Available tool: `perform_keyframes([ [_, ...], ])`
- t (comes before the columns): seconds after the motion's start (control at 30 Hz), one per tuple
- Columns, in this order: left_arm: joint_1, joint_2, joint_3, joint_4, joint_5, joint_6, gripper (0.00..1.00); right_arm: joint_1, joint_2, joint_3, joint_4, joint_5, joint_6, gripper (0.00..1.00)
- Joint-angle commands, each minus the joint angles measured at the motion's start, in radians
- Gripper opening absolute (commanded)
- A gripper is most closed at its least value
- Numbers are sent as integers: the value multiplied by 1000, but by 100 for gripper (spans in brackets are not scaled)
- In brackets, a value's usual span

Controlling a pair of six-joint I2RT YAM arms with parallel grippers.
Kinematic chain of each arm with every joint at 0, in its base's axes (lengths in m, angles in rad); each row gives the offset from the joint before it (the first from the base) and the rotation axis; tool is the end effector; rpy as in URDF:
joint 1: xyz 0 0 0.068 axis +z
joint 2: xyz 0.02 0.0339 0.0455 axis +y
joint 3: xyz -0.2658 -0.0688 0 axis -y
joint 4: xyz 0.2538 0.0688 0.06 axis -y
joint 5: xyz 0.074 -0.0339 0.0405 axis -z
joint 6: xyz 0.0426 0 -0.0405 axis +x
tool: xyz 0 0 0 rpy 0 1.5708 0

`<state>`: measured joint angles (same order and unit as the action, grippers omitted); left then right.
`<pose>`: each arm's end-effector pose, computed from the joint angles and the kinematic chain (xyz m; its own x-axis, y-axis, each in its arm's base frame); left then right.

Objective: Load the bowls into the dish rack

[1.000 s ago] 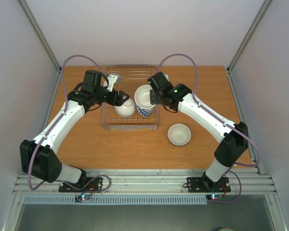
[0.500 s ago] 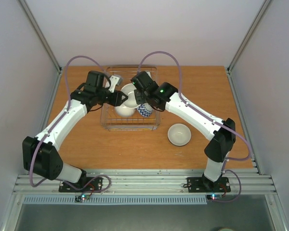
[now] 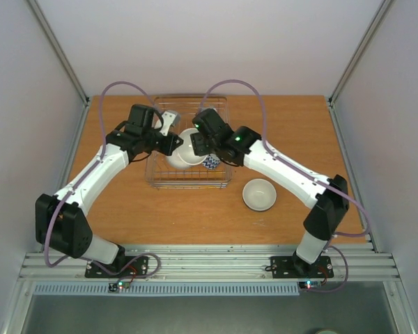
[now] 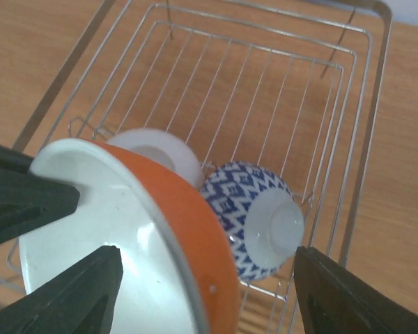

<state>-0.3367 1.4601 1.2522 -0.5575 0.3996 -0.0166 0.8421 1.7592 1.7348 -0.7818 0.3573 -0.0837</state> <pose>0.3088 -0.1257 0.3055 -0.6633 0.2160 -0.7165 0.5582 0.7805 -0.2815 0.2800 0.2913 0.3462 -0.4339 -0.6038 -0.6687 -0.5760 0.7566 -0.3094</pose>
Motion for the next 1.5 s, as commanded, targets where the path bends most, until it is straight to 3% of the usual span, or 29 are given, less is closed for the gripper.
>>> perform_keyframes([
  [0.0,7,-38,-17,30,147,86,0,-61,-155,-127,146,-196,-28,71],
  [0.2,63,-42,-61,87,307,91,1,-88,-241,-235,170,-330,-30,72],
  [0.53,162,-39,-117,171,533,64,0,-149,-364,-458,346,-711,-9,76],
  [0.87,164,-46,-143,196,695,76,1,-161,-332,-499,442,-816,-5,90],
  [1.2,166,-49,-159,214,793,86,0,-190,-310,-523,529,-909,51,90],
  [1.33,166,-48,-168,233,826,77,0,-213,-286,-535,589,-980,108,81],
  [1.37,166,-47,-168,233,830,75,0,-218,-280,-535,597,-996,122,75],
  [1.47,166,-49,-170,234,828,73,0,-225,-271,-543,629,-1014,145,43],
])
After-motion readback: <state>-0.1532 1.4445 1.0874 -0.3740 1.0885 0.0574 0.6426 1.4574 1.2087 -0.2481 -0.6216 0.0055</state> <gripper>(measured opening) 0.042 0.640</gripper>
